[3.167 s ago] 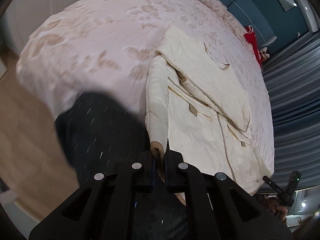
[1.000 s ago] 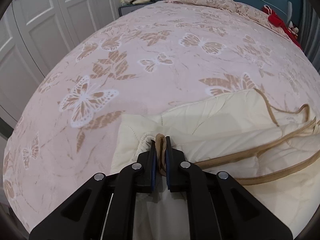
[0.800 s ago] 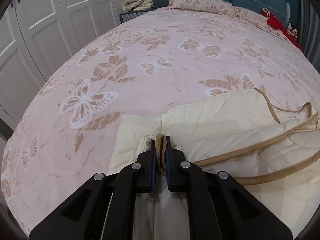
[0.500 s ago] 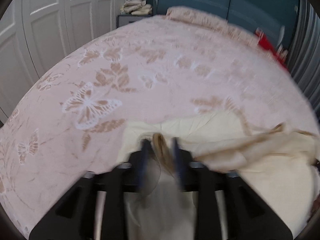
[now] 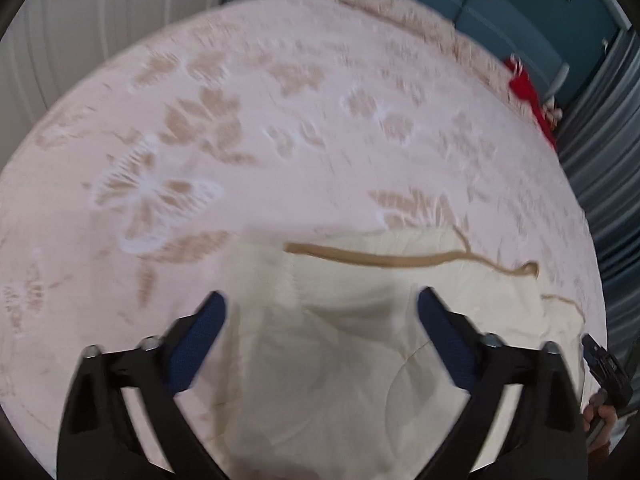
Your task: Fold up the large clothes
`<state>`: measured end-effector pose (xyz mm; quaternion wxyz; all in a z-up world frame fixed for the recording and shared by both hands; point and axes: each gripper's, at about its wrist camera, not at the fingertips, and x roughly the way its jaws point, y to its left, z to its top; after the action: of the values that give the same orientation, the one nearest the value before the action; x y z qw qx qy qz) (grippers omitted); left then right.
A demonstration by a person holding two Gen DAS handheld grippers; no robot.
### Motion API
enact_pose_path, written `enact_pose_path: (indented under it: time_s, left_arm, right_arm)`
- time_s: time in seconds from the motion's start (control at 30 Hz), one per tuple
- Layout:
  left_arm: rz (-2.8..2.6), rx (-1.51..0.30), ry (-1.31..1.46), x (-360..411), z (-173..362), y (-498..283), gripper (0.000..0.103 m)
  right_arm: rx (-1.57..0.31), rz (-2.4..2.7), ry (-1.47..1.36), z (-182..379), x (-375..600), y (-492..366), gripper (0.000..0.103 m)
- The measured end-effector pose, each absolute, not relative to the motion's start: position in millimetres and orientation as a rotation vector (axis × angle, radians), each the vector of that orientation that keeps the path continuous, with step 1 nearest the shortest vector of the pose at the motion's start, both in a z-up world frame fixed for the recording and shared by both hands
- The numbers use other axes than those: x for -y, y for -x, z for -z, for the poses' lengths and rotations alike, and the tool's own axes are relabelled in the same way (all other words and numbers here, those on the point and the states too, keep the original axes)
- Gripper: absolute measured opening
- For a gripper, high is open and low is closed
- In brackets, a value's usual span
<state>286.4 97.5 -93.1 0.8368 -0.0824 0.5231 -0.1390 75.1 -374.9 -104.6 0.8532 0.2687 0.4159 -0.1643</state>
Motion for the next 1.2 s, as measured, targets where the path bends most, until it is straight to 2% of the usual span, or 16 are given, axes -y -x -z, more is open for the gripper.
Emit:
enact_pose_path:
  time_s: [0.03, 0.07, 0.1, 0.17, 0.2, 0.3, 0.53, 0.97, 1.03, 1.13, 1.2]
  left_arm:
    - [0.308, -1.139, 0.164, -89, 97, -290, 0.064]
    - [0.293, -1.137, 0.148, -86, 96, -290, 0.053]
    - [0.28, -1.125, 0.135, -87, 93, -288, 0.03]
    - [0.268, -1.102, 0.134, -87, 83, -290, 0.015]
    - [0.254, -1.081, 0.151, -90, 76, -290, 0.013]
    - [0.22, -1.052, 0.14, -92, 71, -297, 0.011]
    - [0.154, -1.074, 0.053, -82, 113, -301, 0.012]
    - [0.123, -0.977, -0.027, -72, 132, -289, 0.017]
    - [0.13, -0.964, -0.015, -74, 131, -289, 0.018]
    - [0.12, -0.952, -0.028, -76, 120, -286, 0.026]
    - [0.096, -0.922, -0.043, -79, 105, -280, 0.039]
  right_arm:
    - [-0.893, 0.344, -0.553, 106, 371, -81, 0.043]
    - [-0.898, 0.352, -0.531, 104, 368, -85, 0.022]
    - [-0.886, 0.347, -0.52, 98, 365, -87, 0.011]
    - [-0.813, 0.336, -0.521, 79, 363, -86, 0.009]
    - [-0.765, 0.334, -0.525, 66, 363, -84, 0.008]
    - [-0.705, 0.348, -0.522, 53, 368, -85, 0.008]
    - [-0.856, 0.407, -0.524, 119, 375, -100, 0.007]
    - [-0.842, 0.403, -0.524, 145, 375, -100, 0.009]
    - [-0.834, 0.387, -0.544, 144, 378, -98, 0.011]
    - [-0.841, 0.386, -0.575, 131, 384, -95, 0.017]
    - [-0.814, 0.424, -0.573, 114, 385, -87, 0.031]
